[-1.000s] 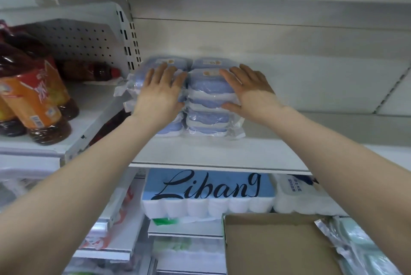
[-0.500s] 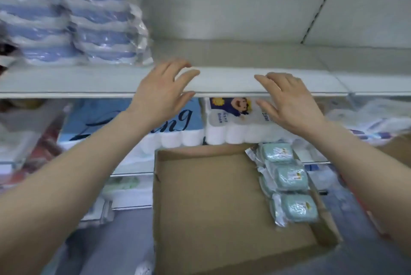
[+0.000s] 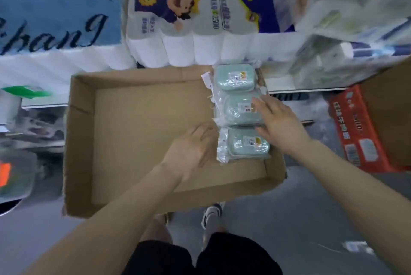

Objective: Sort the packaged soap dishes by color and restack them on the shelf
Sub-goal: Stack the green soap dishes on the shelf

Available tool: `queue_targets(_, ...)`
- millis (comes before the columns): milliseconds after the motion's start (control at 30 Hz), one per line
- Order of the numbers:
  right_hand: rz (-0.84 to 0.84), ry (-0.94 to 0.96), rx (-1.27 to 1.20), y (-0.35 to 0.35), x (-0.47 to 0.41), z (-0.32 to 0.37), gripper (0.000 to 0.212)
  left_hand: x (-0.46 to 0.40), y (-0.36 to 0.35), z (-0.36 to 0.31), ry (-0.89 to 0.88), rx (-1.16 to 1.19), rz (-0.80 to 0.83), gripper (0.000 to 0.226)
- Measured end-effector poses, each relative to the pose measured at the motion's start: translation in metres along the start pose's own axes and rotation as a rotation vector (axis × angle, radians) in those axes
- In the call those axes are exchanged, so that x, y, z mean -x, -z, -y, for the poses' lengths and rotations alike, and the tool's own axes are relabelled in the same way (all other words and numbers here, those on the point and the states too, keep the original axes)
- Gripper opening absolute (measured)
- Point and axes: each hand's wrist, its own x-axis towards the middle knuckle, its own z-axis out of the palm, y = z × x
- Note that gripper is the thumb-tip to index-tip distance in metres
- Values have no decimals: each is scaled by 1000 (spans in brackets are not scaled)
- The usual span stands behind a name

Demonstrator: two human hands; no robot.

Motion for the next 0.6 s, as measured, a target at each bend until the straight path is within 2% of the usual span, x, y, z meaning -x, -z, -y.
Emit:
queue_targets(167,80,17,-70,-28,-19,-30,96,-28,-51,-46,26,113,85,65)
queue_targets(300,74,144,-48,-34,-43,-48,102,-55,-81,-51,-12,79,85,74)
queue_targets(400,77,162,-65,-39,-50,-53,100,-68,-97,-49,25,53,132,84)
queue_targets(600,53,118,-131,-49,-43,-50,99,-64,-101,-49,89,49,120,86)
